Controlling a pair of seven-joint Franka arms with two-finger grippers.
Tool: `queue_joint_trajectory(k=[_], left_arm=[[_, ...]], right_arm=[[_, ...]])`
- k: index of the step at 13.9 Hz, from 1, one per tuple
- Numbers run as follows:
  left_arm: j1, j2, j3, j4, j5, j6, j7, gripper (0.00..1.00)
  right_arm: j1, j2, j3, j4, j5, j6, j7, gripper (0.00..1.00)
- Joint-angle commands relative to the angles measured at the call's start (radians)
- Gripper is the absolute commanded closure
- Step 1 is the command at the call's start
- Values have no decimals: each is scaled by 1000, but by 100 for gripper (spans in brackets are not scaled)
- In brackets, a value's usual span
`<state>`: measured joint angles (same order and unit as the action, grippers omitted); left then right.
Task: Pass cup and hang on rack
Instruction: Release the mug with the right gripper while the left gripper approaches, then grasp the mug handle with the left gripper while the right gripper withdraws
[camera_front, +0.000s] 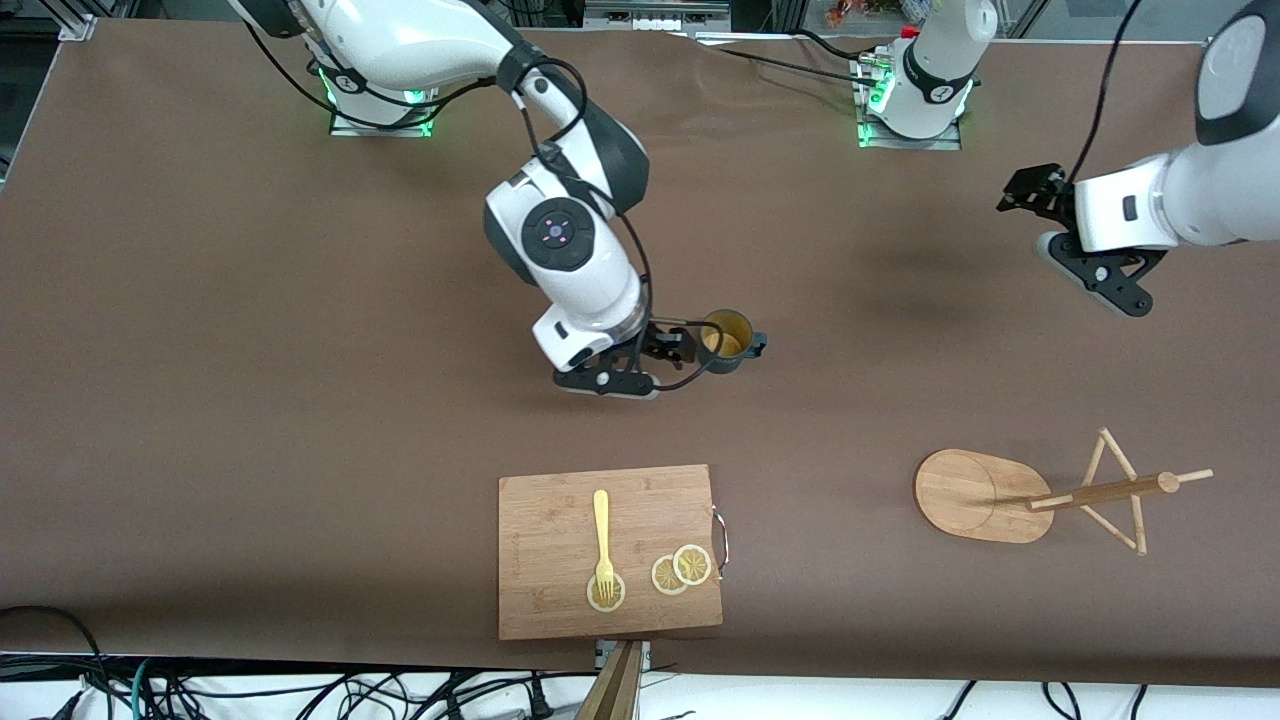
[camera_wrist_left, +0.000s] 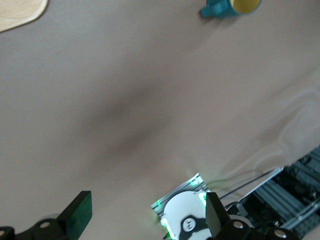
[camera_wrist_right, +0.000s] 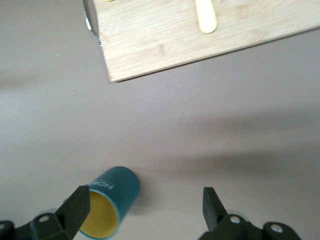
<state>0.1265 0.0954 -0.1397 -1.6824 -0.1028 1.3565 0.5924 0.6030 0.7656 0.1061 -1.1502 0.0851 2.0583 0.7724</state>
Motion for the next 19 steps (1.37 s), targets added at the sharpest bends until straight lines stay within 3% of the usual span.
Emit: queue_joint_trajectory(k=[1,5,9,11,13,15,19], left_arm=[[93,-14,-5,-83,-53,70,241,0],[269,3,-5,-252,-150,261,603,0],[378,93,-5,-289,-300,295,869,0],[381,165,-6,-331,-401,299,995,0],[368,176,-12,-414,-506,360,1076,0],[358,194,-73,-437,-579,432,1147,0],[355,320,-204,-439,-708,579,1274,0]], right_arm=[[-37,-49,-2,-6,2,-76,-114,0],[-126,-83,0,-6,1,-180,-309,0],[-206,-127,-2,-6,-2,-271,-424,0],[-251,-150,-20,-6,-2,-312,-499,0],[-296,-175,-40,-6,-1,-372,-580,0],[-354,-198,-40,-6,-1,-426,-660,0],[-442,-244,-42,-5,-2,-483,-685,0]])
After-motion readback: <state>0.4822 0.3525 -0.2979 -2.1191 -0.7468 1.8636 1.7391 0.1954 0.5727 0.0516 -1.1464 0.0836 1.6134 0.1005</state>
